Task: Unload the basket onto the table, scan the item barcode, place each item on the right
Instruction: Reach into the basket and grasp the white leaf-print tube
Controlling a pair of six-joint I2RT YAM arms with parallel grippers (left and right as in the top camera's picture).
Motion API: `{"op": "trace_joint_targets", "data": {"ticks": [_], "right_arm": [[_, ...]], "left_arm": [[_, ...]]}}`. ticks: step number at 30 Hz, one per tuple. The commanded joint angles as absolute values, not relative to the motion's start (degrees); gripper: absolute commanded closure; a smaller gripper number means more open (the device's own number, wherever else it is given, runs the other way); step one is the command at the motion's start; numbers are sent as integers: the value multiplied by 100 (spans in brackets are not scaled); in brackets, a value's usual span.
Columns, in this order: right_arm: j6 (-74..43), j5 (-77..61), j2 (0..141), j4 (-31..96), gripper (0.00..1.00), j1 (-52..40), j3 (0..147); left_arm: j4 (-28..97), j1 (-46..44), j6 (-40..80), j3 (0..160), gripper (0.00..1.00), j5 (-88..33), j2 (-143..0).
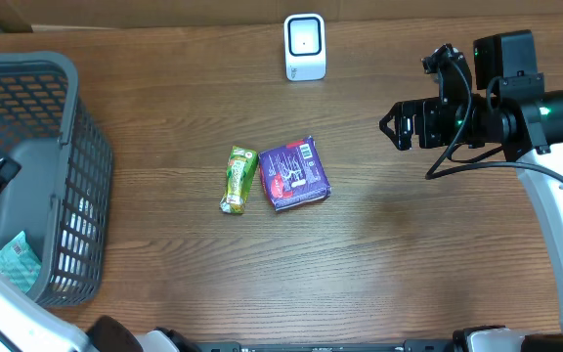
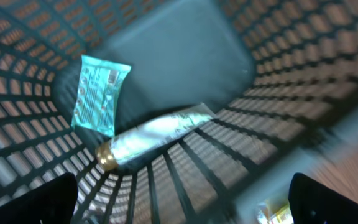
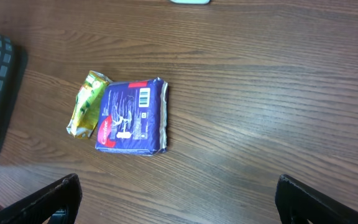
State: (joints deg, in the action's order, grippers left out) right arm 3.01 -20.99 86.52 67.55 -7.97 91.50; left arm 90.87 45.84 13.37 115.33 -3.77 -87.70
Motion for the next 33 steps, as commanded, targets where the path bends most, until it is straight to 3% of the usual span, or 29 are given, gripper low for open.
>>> {"op": "trace_joint_targets", "data": {"ticks": [1,19,23,24,33], "right_arm": [[305,-2115,8617,6737,0,-829,9297],[303,-2115,8617,6737,0,-829,9297],[303,-2115,8617,6737,0,-829,9297],[303,-2115,8617,6737,0,-829,9297],[303,-2112,8617,6716,0,-829,9297]], "left_arm": [[8582,5004,1247,10659,1,-760,-8899],[6180,4995,523,7467,0,-1017,-9072],[5780,4984,454,7100,4,-1020,-9247],[5592,4980,360,6943,10,-1081,-9349],[5404,4980,-478,6851,9,-1776,-10016]]}}
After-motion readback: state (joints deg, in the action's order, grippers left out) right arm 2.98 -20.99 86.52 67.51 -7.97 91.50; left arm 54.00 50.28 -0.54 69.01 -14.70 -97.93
